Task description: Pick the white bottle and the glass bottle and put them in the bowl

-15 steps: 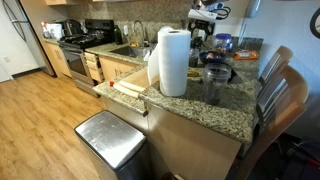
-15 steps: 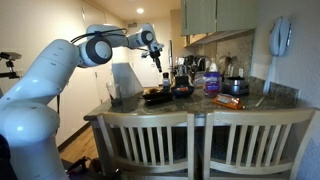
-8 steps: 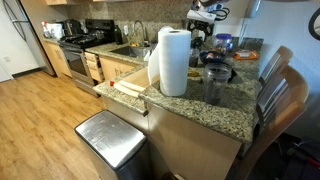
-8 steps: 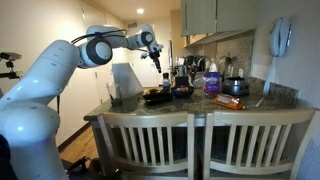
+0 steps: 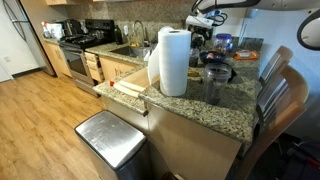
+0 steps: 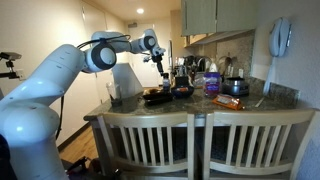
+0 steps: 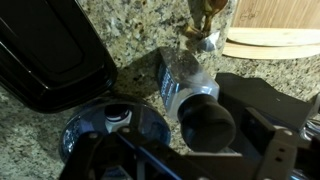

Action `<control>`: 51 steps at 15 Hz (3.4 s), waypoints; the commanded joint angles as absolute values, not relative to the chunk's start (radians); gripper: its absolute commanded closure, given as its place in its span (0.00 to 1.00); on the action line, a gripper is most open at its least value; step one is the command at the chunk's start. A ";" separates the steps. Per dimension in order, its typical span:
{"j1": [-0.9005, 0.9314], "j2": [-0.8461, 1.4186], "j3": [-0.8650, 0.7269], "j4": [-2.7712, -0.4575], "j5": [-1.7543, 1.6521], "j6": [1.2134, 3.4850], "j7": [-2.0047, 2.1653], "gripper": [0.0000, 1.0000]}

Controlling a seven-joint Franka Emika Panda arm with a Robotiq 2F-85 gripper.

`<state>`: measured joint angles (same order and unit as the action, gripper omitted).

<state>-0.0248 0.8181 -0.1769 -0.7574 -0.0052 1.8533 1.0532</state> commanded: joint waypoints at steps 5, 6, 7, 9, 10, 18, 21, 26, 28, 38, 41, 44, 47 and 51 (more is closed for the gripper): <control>-0.020 0.850 -0.192 -0.730 -0.014 1.883 1.122 0.00; -0.019 0.856 -0.194 -0.728 -0.017 1.886 1.149 0.00; -0.023 0.828 -0.179 -0.755 -0.011 1.866 1.111 0.00; -0.021 0.830 -0.179 -0.755 -0.011 1.867 1.117 0.00; -0.021 0.830 -0.179 -0.755 -0.011 1.867 1.117 0.00; -0.020 0.835 -0.220 -0.755 -0.026 1.902 1.256 0.00; -0.024 0.843 -0.243 -0.753 -0.027 1.919 1.306 0.00; -0.033 0.839 -0.199 -0.764 0.012 1.931 1.240 0.00; -0.020 0.845 -0.226 -0.752 -0.013 1.921 1.284 0.00; -0.026 0.846 -0.202 -0.753 0.021 1.917 1.237 0.00; -0.031 0.846 -0.194 -0.753 0.026 1.917 1.231 0.00; -0.024 0.845 -0.200 -0.757 0.015 1.925 1.235 0.34; -0.012 0.839 -0.213 -0.765 -0.005 1.935 1.249 0.56; 0.004 0.835 -0.231 -0.770 -0.042 1.933 1.271 0.67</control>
<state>-0.0118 0.8462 -0.2086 -0.7528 -0.0138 1.9224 1.2513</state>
